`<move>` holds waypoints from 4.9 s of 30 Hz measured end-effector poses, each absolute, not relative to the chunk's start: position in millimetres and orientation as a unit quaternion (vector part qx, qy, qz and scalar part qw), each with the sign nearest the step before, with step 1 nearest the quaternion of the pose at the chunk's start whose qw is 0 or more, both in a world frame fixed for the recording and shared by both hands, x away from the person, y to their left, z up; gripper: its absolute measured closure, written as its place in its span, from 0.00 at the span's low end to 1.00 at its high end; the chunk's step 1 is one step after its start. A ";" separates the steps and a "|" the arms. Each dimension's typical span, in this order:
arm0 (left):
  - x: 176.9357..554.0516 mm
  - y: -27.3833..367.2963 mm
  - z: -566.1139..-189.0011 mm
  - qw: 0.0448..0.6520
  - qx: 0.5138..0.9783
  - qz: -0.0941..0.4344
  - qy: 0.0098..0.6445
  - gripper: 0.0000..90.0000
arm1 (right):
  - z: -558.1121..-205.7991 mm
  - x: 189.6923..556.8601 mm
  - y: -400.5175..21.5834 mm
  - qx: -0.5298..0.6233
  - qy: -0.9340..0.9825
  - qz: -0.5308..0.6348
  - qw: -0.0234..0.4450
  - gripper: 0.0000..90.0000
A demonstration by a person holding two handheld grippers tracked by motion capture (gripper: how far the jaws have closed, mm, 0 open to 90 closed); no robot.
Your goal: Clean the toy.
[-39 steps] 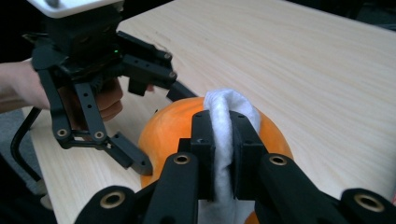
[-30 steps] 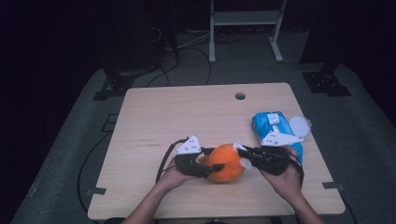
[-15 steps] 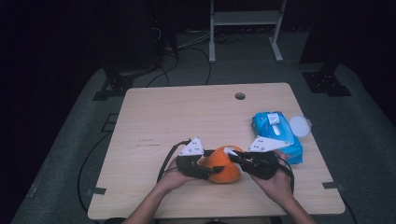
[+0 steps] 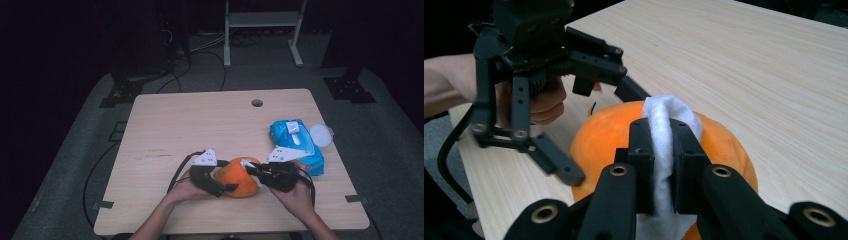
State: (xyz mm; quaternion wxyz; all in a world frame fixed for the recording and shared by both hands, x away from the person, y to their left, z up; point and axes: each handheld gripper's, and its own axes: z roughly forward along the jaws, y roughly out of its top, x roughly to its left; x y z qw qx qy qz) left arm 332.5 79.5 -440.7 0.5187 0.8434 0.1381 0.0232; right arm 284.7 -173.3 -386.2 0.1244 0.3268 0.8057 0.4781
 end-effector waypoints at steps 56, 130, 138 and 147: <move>326.3 79.4 -430.4 0.520 0.845 0.041 0.119 0.22 | -398.0 293.5 -178.2 0.343 0.801 0.479 0.101 0.90; 332.4 59.9 -440.3 0.506 0.842 -0.007 0.186 0.05 | -389.4 293.7 -203.5 0.359 0.783 0.490 0.130 0.90; 323.7 73.7 -413.9 0.549 0.817 0.028 0.174 0.35 | -380.7 291.2 -205.8 0.357 0.768 0.516 0.126 0.91; 329.3 72.8 -424.7 0.520 0.828 0.032 0.206 0.34 | -383.8 272.6 -162.5 0.298 0.801 0.504 0.125 0.91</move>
